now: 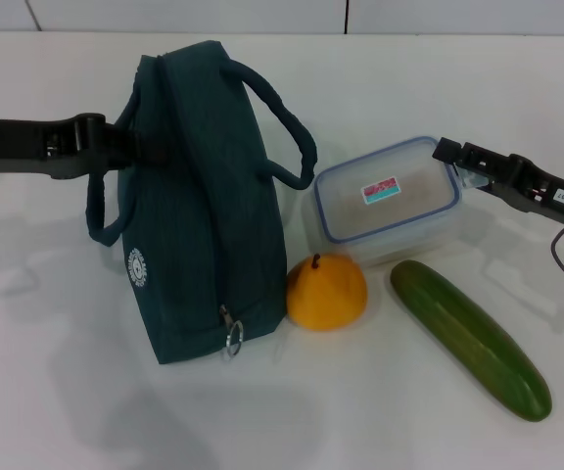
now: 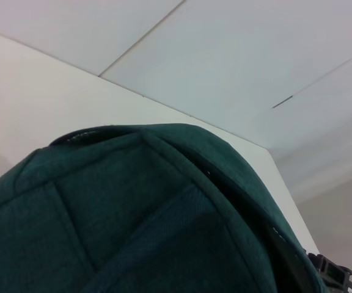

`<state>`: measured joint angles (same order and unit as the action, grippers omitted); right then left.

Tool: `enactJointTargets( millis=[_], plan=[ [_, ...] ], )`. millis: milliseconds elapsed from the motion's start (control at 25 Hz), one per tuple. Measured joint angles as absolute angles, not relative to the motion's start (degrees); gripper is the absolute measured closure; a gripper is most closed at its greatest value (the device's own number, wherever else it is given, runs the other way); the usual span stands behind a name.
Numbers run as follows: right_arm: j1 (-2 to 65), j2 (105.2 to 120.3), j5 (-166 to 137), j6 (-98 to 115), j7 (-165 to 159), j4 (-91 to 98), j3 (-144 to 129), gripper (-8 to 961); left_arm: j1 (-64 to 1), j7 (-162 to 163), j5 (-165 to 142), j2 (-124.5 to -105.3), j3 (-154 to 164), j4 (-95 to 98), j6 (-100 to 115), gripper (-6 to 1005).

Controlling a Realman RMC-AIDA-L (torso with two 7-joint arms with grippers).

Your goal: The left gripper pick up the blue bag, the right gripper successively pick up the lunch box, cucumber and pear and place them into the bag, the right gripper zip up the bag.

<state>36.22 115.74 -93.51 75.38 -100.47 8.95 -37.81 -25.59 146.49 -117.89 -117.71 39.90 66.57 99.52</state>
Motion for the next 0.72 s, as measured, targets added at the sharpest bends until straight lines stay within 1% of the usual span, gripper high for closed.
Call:
enactJointTargets(
  millis=[200,640,720],
  plan=[
    [35.86,115.86,-93.29,75.05,-101.08,8.91,-37.34,463,-25.66,146.34,-117.89,-117.68,39.9,66.48,99.34,947],
    [36.24,116.12,-92.8,74.85,-101.08,7.45,-37.24,686,-25.67,145.68,-117.89,-117.66,39.9,65.99,99.13,947],
    [36.23,116.12,-92.6,74.81,-101.08,7.45,-37.19,708,-25.62,145.38,-117.89,-117.61,39.9,65.78,99.14,947]
  ],
)
